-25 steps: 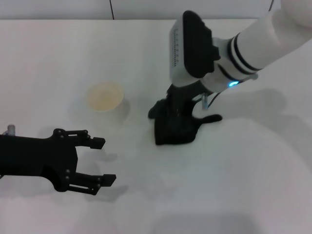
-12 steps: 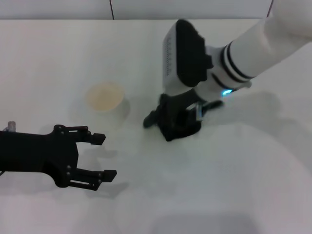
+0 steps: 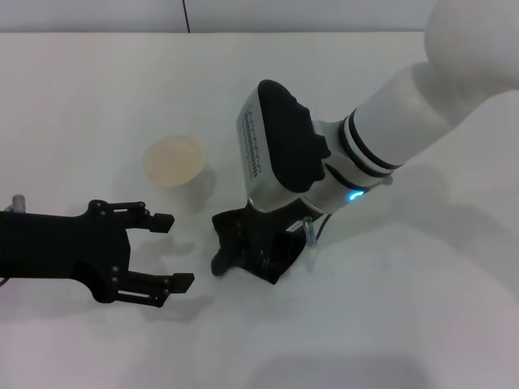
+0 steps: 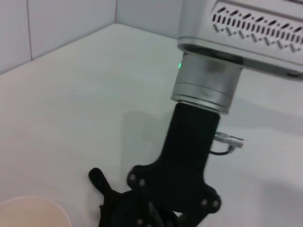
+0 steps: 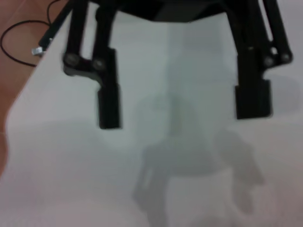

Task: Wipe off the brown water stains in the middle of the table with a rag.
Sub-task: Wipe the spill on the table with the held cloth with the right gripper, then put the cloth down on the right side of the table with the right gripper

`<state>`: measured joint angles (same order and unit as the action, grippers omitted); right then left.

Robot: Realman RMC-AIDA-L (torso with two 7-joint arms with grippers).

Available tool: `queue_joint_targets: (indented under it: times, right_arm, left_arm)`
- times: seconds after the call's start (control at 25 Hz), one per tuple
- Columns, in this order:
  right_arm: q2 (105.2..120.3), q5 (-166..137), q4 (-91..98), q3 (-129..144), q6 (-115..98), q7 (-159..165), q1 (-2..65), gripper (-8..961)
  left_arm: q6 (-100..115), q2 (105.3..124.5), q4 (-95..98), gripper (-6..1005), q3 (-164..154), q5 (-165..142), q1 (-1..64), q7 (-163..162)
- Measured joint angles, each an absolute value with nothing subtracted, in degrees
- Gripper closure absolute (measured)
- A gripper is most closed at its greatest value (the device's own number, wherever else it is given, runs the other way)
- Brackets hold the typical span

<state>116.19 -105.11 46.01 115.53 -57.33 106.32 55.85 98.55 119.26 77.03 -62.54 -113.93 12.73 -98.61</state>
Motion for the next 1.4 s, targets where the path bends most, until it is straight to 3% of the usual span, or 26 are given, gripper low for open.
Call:
queue_joint_targets:
  times: [0.32,0.64,0.96,1.4]
  right_arm:
    - [115.37,-108.47,41.08,105.14,-53.90,100.95,55.31,863]
    - [114.98,-119.72,47.01,92.59,-65.01,100.58,50.71,848]
    - [115.01,-127.04,52.75,80.88,-79.53,99.56,45.43,833]
    - [115.37,-122.82,53.81,77.56,-80.99,97.54,41.49,813]
  left_arm:
    - [98.33,119.24,76.91,116,-62.39,-113.17,12.33,-97.99]
    - [98.07,119.21,76.75,116,-61.53,-112.73,11.98,-97.52]
    - [96.23,119.35,75.99,116,-60.38,-110.31,11.04,-94.79]
    - [95.48,119.10,74.29,116,-59.86,-108.69,11.17,-92.61]
